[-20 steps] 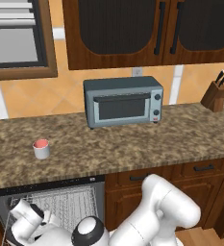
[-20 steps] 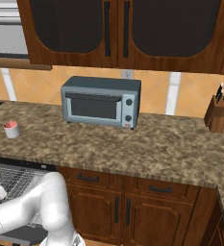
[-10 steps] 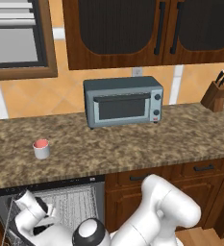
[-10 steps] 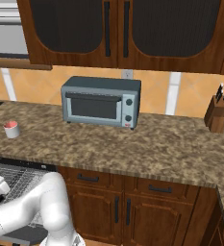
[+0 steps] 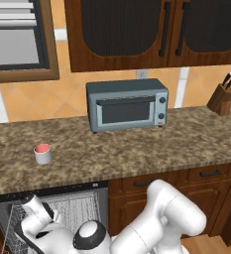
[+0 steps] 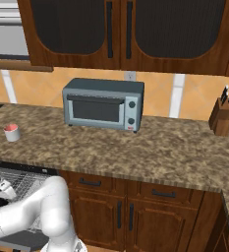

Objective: Pick up the cup and bowl from the counter, place them in the dishwasher, and close the dishwasher door.

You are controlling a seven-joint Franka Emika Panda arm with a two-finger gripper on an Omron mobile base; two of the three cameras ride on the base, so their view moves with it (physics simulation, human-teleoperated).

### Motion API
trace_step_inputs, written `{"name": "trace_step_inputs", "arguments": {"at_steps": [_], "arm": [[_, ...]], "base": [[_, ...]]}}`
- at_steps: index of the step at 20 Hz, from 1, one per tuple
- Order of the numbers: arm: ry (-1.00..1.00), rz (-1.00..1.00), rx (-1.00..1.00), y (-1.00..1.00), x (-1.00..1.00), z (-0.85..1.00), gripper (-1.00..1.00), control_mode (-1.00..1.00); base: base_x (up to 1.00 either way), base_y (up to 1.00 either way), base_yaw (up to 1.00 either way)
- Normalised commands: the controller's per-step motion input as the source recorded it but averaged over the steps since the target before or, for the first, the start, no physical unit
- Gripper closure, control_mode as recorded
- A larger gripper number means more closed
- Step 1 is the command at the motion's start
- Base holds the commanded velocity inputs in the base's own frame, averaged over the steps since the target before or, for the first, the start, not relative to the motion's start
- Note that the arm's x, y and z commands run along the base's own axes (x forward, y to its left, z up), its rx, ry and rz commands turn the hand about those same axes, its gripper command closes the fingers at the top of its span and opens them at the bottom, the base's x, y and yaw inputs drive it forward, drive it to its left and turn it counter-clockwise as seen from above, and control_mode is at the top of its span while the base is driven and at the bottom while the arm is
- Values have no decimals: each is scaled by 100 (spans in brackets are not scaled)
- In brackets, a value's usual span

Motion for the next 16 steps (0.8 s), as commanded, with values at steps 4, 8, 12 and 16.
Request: {"name": "trace_step_inputs", "arguments": {"at_steps": [4,8,12,16], "arm": [[0,0,0,0,0,-78,100,-100],[0,0,0,0,0,-41,100,-100],[0,0,0,0,0,4,-100,-100],[0,0,0,0,0,17,-100,-100]], "base": [[0,0,0],[0,0,0],[0,0,0],[0,0,0]]}}
